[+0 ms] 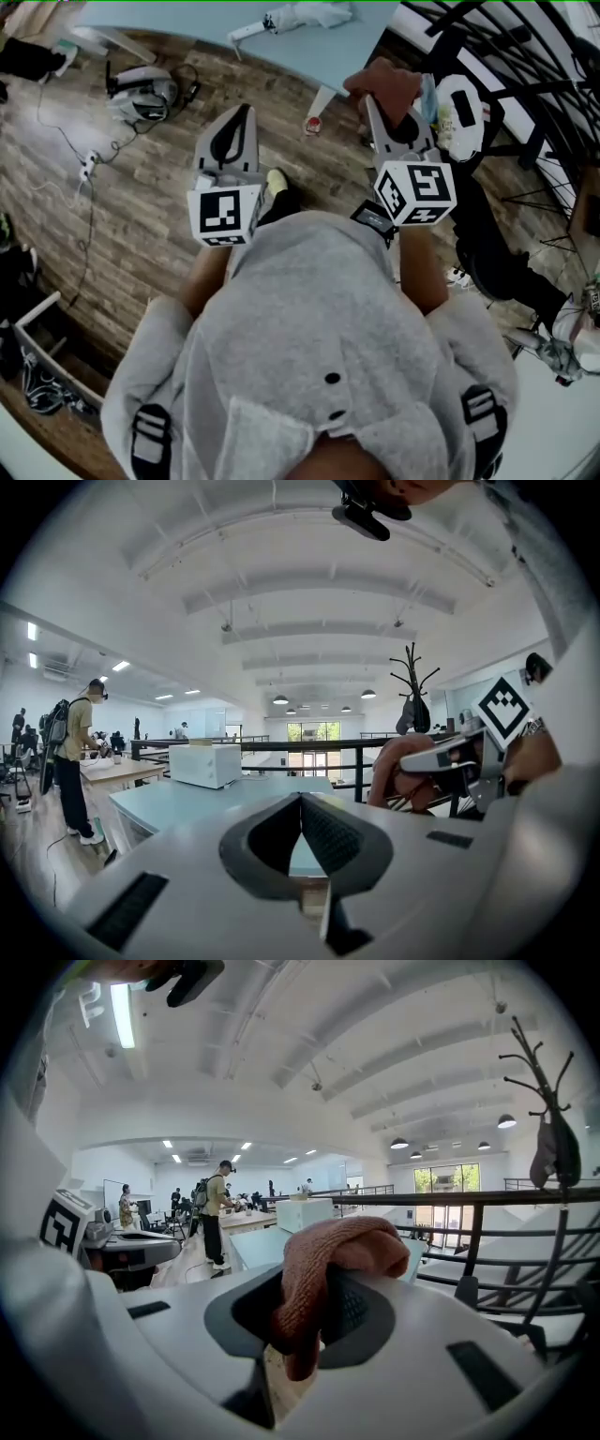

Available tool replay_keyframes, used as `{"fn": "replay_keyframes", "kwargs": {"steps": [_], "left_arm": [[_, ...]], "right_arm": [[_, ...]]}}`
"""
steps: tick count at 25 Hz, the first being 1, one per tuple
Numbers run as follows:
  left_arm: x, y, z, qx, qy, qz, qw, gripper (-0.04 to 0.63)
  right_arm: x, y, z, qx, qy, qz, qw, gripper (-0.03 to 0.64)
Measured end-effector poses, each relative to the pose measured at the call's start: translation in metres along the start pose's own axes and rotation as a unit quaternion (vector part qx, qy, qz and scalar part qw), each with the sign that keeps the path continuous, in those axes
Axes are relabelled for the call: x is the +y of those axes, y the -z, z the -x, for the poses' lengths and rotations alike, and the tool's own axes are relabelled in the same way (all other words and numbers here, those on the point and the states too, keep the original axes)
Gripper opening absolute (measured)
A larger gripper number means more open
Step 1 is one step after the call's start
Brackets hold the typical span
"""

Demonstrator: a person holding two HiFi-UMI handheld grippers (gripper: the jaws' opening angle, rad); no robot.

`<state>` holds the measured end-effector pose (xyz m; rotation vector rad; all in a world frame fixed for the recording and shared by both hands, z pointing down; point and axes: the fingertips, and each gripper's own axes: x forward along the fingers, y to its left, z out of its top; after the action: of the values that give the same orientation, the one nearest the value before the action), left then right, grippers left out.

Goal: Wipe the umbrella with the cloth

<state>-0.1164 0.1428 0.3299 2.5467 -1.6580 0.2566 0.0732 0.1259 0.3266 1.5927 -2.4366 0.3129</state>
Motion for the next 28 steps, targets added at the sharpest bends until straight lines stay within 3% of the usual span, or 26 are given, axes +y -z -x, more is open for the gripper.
{"fn": "replay_keyframes", "kwargs": {"steps": [5, 19, 28], "left_arm": [[0.036, 0.001, -0.029, 0.003, 0.013, 0.002, 0.9999, 0.017], [0.101, 0.010, -0.084, 0.011, 0.036, 0.021, 0.9991, 0.017], [0.110, 0.014, -0.098, 0.015, 0.050, 0.012, 0.9986, 0.017]], "right_arm": [[-0.006, -0.012, -0.036, 0.003, 0.028, -0.007, 1.000, 0.083], [0.002, -0.024, -0.111, 0.027, 0.053, -0.004, 0.998, 0.083], [0.002, -0.028, -0.123, 0.027, 0.063, 0.005, 0.998, 0.081]]}}
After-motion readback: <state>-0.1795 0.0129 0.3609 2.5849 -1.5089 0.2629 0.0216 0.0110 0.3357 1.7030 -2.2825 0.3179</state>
